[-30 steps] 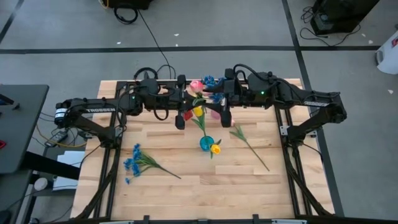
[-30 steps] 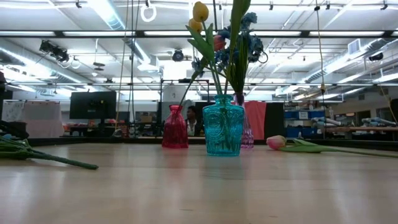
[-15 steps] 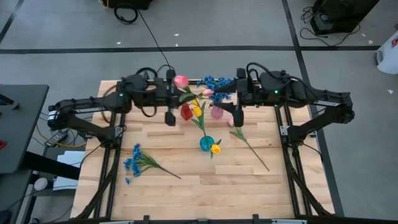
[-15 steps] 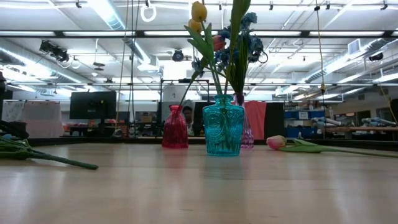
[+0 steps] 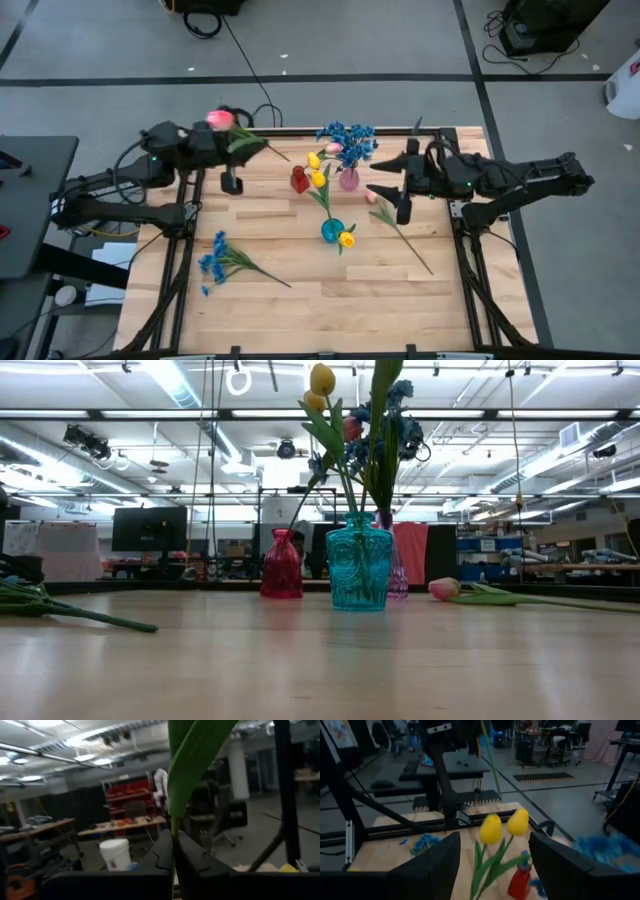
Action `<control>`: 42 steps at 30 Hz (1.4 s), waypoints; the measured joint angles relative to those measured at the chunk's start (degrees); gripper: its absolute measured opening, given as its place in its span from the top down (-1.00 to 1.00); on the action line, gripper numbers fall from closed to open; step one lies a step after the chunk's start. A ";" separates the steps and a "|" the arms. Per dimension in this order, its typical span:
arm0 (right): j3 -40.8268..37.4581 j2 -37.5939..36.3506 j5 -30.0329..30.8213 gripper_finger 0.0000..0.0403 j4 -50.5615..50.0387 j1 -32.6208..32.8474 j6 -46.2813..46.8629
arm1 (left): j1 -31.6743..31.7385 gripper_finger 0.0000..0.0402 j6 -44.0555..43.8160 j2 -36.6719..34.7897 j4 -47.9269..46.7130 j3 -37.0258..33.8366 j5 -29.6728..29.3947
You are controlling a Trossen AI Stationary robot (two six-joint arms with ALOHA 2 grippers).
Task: Sort flowers into vase by color
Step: Put the bottom pink flower into the red vase
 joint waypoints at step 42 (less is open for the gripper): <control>-26.02 -8.60 8.70 -0.24 22.26 3.34 1.94 | 11.60 0.94 -9.14 20.99 27.09 -21.05 0.90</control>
